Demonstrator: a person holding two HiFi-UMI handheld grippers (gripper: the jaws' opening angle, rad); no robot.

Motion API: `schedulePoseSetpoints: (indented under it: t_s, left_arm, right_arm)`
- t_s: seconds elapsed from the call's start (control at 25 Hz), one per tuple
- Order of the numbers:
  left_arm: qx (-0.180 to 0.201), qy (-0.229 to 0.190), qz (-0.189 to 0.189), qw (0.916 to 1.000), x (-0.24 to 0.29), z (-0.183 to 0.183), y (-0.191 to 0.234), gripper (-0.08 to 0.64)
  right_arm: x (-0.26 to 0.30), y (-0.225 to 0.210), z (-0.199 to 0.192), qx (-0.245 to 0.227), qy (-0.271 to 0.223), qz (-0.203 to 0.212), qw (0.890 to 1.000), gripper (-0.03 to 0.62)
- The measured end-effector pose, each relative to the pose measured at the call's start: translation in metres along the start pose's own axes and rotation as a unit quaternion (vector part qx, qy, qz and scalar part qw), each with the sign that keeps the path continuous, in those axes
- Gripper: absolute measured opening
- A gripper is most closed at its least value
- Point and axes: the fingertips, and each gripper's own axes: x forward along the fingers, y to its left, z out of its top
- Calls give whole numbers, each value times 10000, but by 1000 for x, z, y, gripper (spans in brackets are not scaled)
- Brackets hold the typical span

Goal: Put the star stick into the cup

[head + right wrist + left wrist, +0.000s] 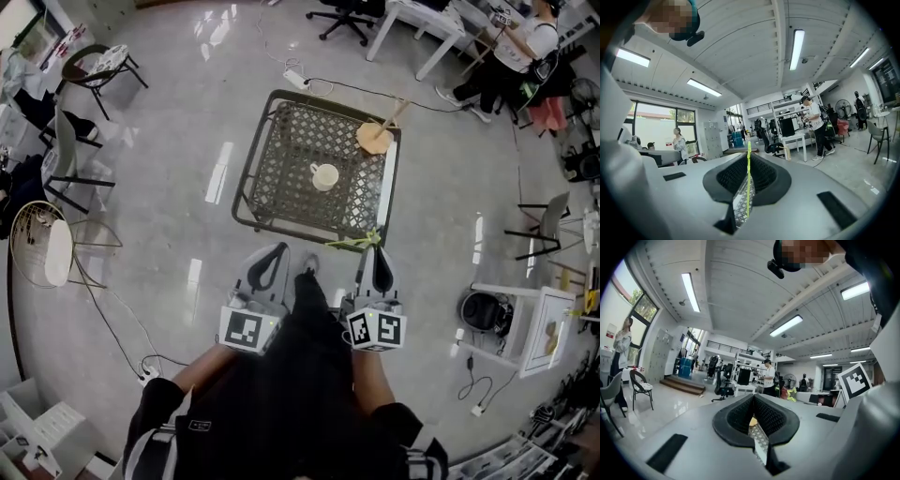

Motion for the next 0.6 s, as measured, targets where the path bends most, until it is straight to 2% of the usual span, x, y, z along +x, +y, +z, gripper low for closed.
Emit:
schedulePoseSetpoints:
  t_s: [0.32,0.6]
  left_arm:
    - [48,-120,94,9999,62,-3,27,17]
    - [89,-16,260,9996,121,8,50,17]
  right_arm:
    - [82,-22,-8,-25,-13,149,9999,21]
    - [156,-50,-11,-44,107,236,9997,21]
